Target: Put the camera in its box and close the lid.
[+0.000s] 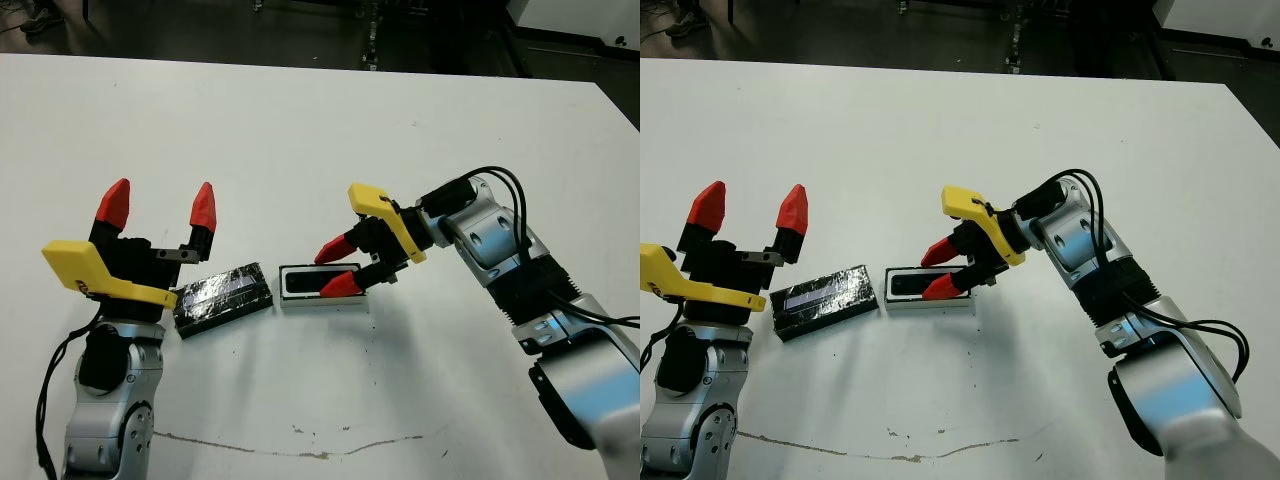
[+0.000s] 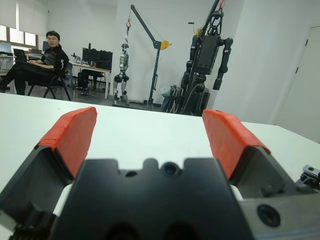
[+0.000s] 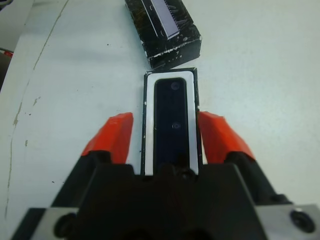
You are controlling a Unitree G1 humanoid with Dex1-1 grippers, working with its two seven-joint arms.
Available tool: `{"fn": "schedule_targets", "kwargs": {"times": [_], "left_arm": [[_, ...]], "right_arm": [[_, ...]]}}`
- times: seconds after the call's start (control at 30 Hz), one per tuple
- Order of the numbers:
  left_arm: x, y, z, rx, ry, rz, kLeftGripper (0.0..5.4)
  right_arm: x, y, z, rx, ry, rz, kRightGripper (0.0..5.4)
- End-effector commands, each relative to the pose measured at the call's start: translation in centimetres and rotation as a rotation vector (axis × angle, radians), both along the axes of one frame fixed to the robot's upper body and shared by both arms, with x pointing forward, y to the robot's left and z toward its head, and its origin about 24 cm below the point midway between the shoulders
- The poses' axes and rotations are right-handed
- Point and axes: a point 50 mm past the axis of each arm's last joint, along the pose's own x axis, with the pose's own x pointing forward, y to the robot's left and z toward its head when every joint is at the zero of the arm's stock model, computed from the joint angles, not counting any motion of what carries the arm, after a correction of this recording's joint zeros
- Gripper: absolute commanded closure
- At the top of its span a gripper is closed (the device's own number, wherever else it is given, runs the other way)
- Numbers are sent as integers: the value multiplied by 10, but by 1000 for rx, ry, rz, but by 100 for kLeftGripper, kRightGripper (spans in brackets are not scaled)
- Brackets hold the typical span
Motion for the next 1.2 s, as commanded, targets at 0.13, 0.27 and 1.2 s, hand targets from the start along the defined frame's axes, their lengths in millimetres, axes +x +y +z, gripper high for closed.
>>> {"fn": "schedule_targets", "kwargs": {"times": [0.13, 0.27, 1.2], "left_arm": [[-1, 1, -3, 7, 16, 9, 0], [-1, 1, -3, 8, 14, 5, 0], [0, 47, 39, 650, 226, -315, 0]], "right_arm": [[2, -6, 0, -5, -64, -28, 74], [3, -6, 2, 24, -72, -38, 7], [-72, -105, 28, 663, -301, -1113, 78]]}}
